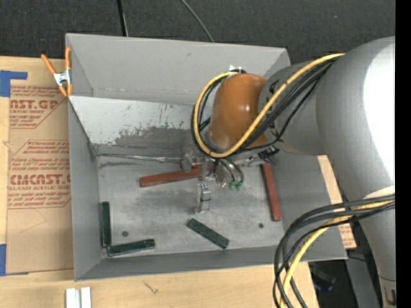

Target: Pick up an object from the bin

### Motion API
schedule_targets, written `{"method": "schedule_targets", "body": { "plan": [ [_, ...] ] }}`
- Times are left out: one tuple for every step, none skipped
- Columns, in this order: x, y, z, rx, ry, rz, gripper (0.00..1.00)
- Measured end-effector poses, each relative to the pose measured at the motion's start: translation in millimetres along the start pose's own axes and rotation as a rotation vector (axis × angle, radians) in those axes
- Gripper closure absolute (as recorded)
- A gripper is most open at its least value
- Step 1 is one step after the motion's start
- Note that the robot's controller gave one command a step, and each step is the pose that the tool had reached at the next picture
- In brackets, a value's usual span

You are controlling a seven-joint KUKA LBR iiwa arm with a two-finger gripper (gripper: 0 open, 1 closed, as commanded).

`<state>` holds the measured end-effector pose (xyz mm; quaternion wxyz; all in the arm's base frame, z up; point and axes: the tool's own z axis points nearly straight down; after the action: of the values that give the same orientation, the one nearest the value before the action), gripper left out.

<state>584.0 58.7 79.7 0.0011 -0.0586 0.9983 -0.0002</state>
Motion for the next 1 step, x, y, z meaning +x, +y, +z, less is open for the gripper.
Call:
{"method": "schedule_targets", "body": {
  "plan": [
    [-0.5,0.2,-0.6,0.000,-0.002,0.000,1.00]
  ]
}}
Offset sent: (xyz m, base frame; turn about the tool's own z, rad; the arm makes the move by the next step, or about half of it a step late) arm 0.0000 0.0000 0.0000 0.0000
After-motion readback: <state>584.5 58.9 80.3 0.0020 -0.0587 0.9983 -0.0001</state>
